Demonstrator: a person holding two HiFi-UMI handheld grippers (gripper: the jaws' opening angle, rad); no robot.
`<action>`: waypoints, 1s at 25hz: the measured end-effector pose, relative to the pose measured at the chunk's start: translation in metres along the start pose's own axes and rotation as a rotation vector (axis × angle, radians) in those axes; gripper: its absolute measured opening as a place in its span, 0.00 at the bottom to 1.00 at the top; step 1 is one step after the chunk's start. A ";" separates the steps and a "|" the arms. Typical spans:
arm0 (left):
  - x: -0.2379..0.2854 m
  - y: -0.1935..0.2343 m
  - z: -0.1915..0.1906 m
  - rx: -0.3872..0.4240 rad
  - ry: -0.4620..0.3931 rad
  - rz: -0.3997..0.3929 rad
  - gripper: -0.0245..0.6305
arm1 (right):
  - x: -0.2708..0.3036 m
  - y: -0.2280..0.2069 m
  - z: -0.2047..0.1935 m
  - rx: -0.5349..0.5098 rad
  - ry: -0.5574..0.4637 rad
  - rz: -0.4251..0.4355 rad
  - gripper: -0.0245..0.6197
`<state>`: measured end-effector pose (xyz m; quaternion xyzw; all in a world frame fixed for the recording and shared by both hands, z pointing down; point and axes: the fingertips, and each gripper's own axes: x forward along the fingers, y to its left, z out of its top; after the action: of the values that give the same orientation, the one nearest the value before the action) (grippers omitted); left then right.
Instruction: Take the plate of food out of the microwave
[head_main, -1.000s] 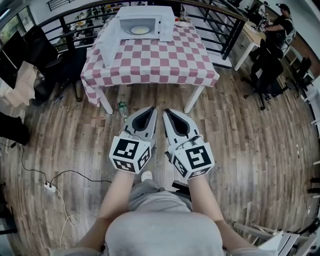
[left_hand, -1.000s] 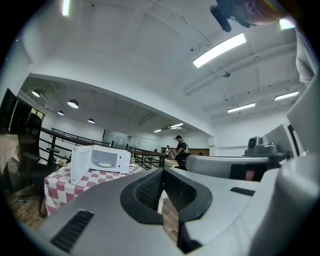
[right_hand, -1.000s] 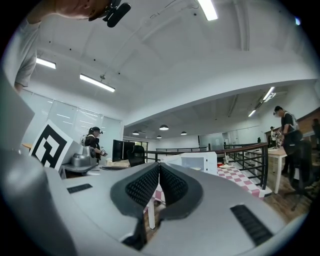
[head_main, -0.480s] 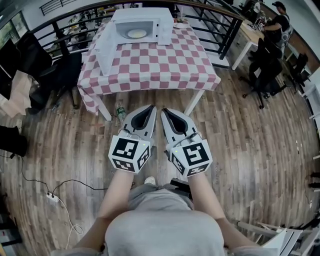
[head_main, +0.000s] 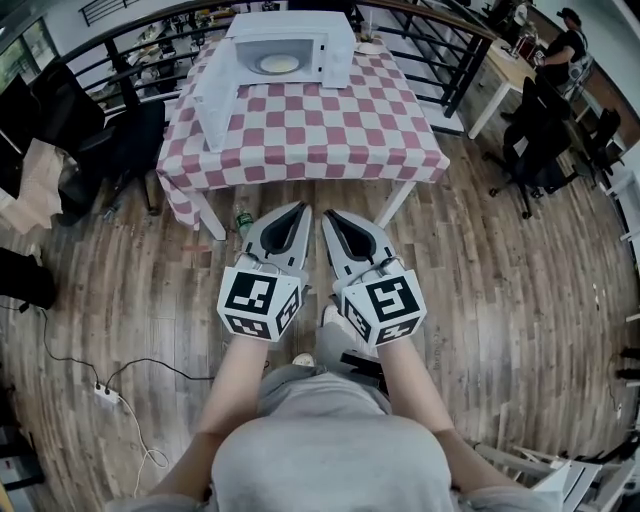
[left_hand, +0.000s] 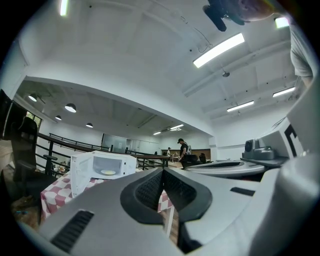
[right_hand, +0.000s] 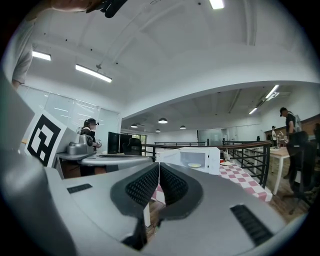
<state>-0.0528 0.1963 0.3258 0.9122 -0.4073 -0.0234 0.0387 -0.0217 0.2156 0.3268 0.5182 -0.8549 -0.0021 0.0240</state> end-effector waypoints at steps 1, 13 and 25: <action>0.002 0.002 0.000 0.001 -0.002 0.003 0.04 | 0.003 0.000 -0.001 0.005 -0.001 0.005 0.08; 0.041 0.040 -0.003 0.020 0.004 0.049 0.04 | 0.049 -0.032 -0.001 0.035 -0.021 0.013 0.08; 0.102 0.082 0.002 0.001 -0.008 0.083 0.04 | 0.114 -0.073 0.004 0.025 -0.031 0.060 0.08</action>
<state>-0.0454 0.0658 0.3299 0.8945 -0.4448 -0.0254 0.0375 -0.0100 0.0808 0.3248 0.4923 -0.8704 0.0012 0.0046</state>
